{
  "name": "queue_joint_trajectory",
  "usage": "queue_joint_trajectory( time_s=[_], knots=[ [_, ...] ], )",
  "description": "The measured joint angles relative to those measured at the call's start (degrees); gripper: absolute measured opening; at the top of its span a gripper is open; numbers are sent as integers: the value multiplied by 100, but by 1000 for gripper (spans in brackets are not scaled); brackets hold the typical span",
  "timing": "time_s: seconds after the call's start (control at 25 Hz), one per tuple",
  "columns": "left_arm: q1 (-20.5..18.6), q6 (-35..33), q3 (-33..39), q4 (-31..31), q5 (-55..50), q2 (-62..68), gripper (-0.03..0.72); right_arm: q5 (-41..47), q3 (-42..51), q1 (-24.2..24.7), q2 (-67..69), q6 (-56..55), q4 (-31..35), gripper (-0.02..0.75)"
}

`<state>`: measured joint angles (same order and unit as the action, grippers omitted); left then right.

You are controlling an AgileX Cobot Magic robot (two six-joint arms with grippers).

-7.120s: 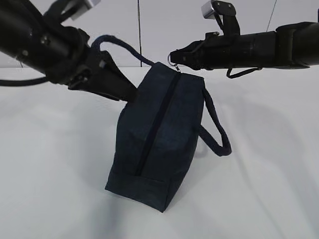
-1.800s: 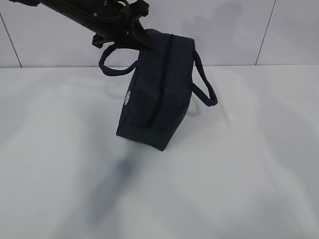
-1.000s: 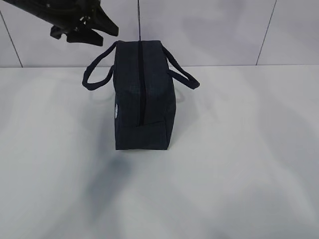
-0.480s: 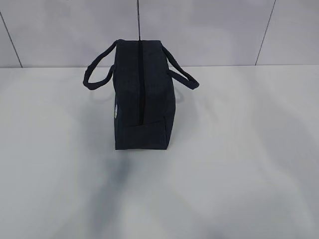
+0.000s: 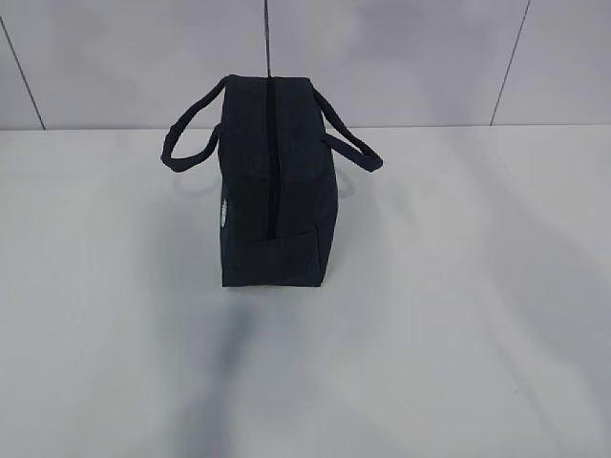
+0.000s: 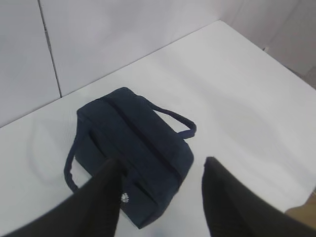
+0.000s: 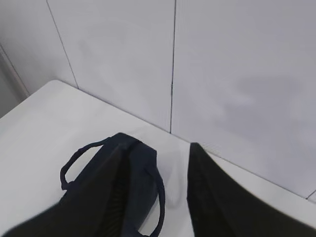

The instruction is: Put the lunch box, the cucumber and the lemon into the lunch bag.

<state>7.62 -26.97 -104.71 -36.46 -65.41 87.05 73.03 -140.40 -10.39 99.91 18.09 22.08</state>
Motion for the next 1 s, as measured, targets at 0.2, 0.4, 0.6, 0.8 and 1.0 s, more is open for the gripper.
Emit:
queue_joint_trajectory(
  time_s=[0.2, 0.4, 0.6, 0.8, 1.0],
  knots=[
    [0, 0, 887, -138, -25, -843, 372, 0, 372, 0, -991, -134, -107, 301],
    [0, 0, 1911, 109, 51, -1981, 372, 0, 1607, 0, -2236, -170, -297, 299],
    [0, -10, 2644, 406, 51, -3302, 372, 10, 3298, 0, -3607, -193, -520, 294],
    [0, 249, 3427, 888, -96, -4601, 372, -122, 4953, 0, -5005, -351, -555, 293],
    [0, 600, 4143, 1336, -201, -5786, 372, -145, 6389, 0, -6229, -576, -555, 293]
  ],
)
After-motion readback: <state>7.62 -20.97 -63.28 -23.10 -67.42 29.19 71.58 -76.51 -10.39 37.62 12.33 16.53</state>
